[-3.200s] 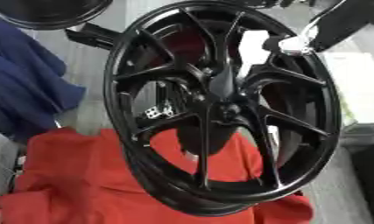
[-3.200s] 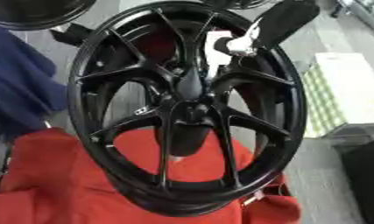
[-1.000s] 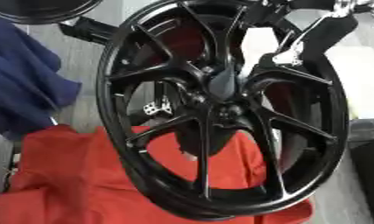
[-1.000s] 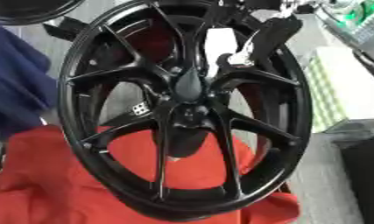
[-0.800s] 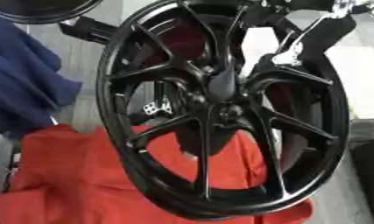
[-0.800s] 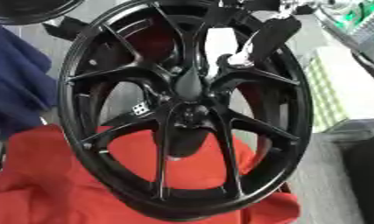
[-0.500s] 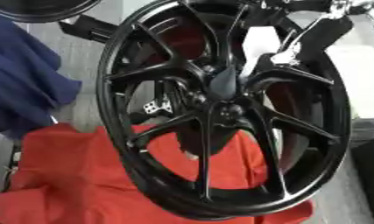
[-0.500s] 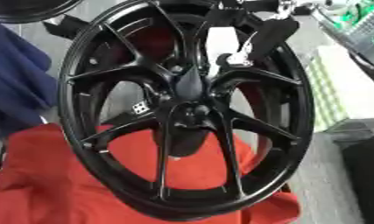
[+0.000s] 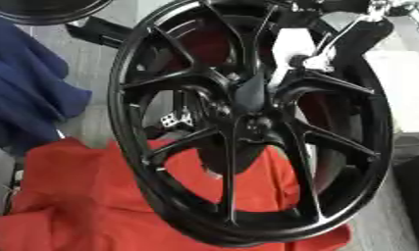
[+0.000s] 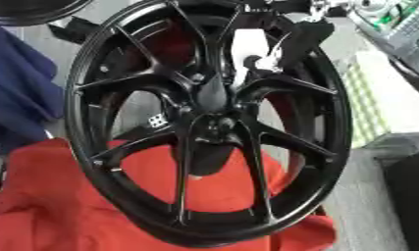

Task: Pull the pin out of the wheel hub.

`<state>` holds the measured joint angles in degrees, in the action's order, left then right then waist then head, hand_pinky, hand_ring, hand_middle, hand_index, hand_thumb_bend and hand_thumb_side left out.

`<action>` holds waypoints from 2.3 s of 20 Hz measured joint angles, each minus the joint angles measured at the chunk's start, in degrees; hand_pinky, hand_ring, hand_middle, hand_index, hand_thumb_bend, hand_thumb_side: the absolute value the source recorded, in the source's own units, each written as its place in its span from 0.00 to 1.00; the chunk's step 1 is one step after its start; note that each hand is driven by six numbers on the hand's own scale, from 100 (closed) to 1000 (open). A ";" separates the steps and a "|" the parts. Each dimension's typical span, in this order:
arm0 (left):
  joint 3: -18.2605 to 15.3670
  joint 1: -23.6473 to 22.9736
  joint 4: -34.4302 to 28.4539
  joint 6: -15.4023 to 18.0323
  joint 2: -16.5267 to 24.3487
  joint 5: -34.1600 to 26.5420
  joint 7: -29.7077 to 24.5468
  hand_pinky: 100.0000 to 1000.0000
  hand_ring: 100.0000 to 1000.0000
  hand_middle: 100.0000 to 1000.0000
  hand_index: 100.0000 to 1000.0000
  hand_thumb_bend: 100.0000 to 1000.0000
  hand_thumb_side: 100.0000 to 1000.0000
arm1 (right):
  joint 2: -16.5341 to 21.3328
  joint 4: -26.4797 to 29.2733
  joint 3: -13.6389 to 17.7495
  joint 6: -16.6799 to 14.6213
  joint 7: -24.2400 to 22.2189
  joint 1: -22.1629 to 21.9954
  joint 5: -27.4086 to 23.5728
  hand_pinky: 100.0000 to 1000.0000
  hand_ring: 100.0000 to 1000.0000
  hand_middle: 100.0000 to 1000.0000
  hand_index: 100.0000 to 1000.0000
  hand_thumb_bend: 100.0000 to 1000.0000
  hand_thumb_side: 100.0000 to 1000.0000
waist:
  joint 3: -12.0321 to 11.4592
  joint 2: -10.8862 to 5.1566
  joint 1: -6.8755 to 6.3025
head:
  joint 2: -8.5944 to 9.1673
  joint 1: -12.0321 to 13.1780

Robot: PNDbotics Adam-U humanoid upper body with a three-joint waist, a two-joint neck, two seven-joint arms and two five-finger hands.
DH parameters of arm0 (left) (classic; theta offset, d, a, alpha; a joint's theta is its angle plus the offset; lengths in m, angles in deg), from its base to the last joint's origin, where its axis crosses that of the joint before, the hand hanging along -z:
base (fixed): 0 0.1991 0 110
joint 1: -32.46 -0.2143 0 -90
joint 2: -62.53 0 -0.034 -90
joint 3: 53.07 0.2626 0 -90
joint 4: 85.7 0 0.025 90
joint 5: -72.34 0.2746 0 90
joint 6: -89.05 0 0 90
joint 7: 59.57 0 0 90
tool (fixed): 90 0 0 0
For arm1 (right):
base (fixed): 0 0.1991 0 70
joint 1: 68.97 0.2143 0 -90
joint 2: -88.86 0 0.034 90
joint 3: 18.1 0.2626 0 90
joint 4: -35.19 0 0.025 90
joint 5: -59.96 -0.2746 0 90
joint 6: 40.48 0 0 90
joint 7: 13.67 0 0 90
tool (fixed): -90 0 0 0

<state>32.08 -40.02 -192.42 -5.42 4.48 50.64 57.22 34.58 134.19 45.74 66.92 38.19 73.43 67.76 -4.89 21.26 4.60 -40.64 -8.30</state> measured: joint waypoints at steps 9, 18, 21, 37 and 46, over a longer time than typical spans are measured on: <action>0.00 0.00 -0.02 0.09 -0.02 -0.02 -0.09 0.73 0.73 0.79 0.84 0.52 0.68 | -0.43 -0.37 -0.18 0.08 0.04 0.30 -0.42 0.82 0.76 0.51 0.65 0.03 0.00 | 0.12 0.00 -0.03 | 0.02 -0.20; -0.03 -0.30 -0.02 0.10 -0.03 -0.18 -0.08 0.73 0.73 0.79 0.84 0.51 0.68 | -0.72 -0.56 -0.33 0.82 1.86 1.02 -1.56 0.79 0.65 0.32 0.46 0.00 0.00 | 0.22 -0.04 0.06 | 0.02 -0.35; -0.09 -0.36 -0.02 0.12 -0.03 -0.21 -0.07 0.73 0.73 0.79 0.84 0.51 0.68 | -0.80 -0.15 -0.31 0.69 1.98 1.47 -1.59 0.79 0.64 0.28 0.43 0.00 0.00 | 0.25 -0.08 0.15 | 0.02 -0.35; -0.76 -1.05 -0.01 0.57 0.01 -0.38 0.42 0.73 0.73 0.79 0.84 0.52 0.68 | 1.26 6.73 7.17 0.61 0.63 4.04 -2.02 0.78 0.58 0.20 0.35 0.00 0.00 | 1.20 -1.01 0.48 | -0.05 0.22; -2.19 -3.31 0.08 1.04 0.04 -0.31 1.72 0.73 0.72 0.78 0.84 0.52 0.67 | 9.43 3.09 20.14 1.20 7.84 -5.61 -1.93 0.79 0.58 0.22 0.37 0.00 0.00 | 3.81 -1.15 -0.45 | -0.08 2.42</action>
<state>29.89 -43.33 -192.35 -4.39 4.52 50.33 58.94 44.01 137.28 65.88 68.12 46.03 67.81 65.82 -1.08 20.11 4.15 -40.72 -5.89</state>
